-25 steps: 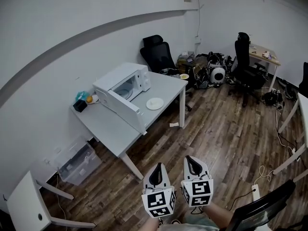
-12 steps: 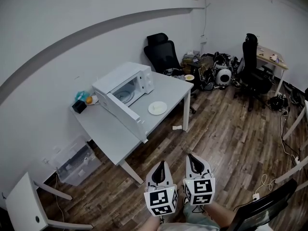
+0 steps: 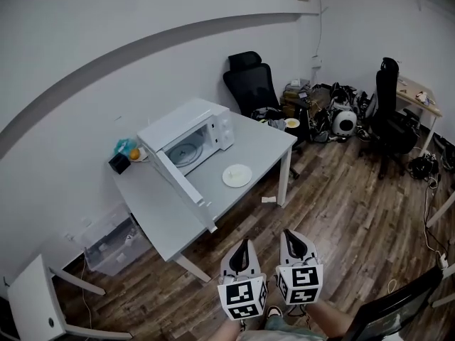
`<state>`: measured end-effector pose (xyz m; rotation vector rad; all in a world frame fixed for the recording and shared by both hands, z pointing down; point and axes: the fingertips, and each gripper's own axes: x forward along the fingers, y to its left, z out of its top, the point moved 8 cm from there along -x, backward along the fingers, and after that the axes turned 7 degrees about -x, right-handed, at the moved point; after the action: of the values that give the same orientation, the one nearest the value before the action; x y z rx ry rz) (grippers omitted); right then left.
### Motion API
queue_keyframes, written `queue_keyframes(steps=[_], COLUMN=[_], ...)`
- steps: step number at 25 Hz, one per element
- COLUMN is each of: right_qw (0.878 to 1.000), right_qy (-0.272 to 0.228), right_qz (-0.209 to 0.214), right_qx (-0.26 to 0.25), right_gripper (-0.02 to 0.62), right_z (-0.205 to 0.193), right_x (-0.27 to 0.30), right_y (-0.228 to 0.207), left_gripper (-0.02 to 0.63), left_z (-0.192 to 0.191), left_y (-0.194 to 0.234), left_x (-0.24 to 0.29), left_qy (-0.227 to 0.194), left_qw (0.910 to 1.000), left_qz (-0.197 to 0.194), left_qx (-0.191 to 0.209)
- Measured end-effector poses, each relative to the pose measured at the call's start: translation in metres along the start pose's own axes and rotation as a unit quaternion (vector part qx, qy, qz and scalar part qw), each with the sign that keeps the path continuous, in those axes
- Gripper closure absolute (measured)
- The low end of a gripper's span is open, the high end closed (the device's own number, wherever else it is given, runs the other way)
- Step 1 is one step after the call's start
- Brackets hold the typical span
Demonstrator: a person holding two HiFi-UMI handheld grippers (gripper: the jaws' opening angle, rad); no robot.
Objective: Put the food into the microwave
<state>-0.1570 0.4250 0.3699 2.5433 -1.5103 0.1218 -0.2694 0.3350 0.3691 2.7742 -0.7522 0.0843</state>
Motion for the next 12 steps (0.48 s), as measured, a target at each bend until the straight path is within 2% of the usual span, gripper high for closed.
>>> queue_keyframes(steps=[12], right_qw=[0.999], right_qy=[-0.003], right_qz=[0.041], right_qx=[-0.005], right_gripper=[0.578], right_z=[0.002], right_x=[0.062], right_y=[-0.047], left_gripper=[0.604], left_z=[0.003], left_y=[-0.015], left_x=[0.067], left_qy=[-0.009], left_qw=[0.9993], left_qz=[0.037], left_qx=[-0.003])
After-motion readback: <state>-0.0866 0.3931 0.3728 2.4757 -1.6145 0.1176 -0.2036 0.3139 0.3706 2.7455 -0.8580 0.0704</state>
